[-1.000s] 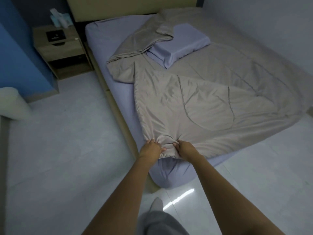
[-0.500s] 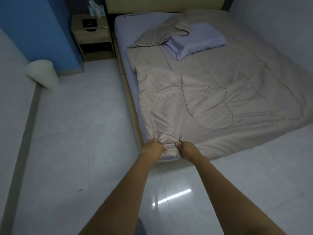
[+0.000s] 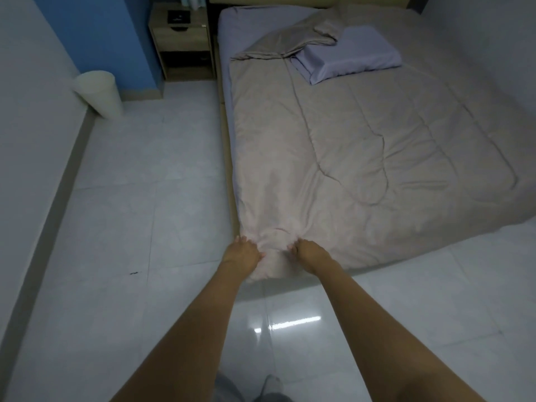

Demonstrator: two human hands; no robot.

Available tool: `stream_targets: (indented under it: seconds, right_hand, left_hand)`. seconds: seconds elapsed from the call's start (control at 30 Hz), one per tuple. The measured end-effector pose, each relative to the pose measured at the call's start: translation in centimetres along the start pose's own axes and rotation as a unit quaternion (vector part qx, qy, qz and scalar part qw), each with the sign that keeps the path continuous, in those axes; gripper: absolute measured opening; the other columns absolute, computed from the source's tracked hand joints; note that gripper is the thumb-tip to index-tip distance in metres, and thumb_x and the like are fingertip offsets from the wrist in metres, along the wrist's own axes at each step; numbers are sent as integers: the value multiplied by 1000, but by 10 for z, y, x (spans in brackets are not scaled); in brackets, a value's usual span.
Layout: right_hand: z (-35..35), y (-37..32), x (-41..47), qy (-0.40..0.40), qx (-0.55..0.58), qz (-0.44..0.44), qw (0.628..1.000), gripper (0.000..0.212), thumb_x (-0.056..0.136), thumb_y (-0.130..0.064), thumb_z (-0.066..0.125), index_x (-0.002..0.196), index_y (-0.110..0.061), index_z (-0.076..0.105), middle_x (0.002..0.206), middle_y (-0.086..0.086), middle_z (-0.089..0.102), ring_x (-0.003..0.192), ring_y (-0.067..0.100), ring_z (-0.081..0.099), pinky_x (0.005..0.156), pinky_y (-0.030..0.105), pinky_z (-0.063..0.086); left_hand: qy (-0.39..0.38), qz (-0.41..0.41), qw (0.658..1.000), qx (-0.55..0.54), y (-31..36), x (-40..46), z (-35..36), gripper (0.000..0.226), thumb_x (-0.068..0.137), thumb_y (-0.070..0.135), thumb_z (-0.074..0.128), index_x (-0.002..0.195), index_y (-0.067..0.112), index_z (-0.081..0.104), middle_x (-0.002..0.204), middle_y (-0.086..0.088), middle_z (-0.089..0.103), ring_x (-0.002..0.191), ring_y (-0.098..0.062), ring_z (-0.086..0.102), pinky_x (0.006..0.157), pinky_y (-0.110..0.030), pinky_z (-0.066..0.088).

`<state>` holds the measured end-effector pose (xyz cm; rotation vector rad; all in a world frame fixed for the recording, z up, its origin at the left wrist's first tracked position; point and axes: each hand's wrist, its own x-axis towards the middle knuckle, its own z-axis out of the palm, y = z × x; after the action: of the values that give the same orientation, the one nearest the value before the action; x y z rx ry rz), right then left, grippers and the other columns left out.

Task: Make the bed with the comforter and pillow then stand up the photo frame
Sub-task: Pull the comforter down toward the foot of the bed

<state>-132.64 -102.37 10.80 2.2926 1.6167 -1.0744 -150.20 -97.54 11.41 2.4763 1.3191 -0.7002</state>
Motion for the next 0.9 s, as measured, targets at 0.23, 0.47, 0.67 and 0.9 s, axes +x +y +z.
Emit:
stream_targets:
  seconds: [0.23,0.47,0.67,0.9]
  right_hand:
    - [-13,9,-7,-4,-71,6,997,59,103,-42,17,141,-1,36,149,19,33,135,31,35,112,41,28]
    - [-65,-1,0,11,-92,12,996,55,104,-38,19,145,-2,30,154,17,26,141,30,28,115,41,24]
    - [-127,-31,19,47,-86,40,994,66,102,-46,18,147,3,26,157,19,20,144,30,23,118,41,20]
    - [-201,-97,68,96,-57,94,989,66,103,-46,16,147,1,25,158,17,17,144,30,23,117,41,22]
  left_hand:
    - [26,8,1000,12,-2,-2,-18,50,106,31,22,144,1,34,151,-16,35,147,-29,17,118,-40,12]
    - [54,17,998,26,-17,13,-67,52,105,32,22,148,2,28,155,-12,28,148,-25,14,118,-38,11]
    - [90,35,995,36,-59,43,-133,53,106,32,19,149,2,23,158,-12,22,149,-26,10,120,-39,9]
    - [138,79,985,69,-144,112,-220,53,106,34,19,149,3,25,157,-11,25,149,-25,10,121,-39,12]
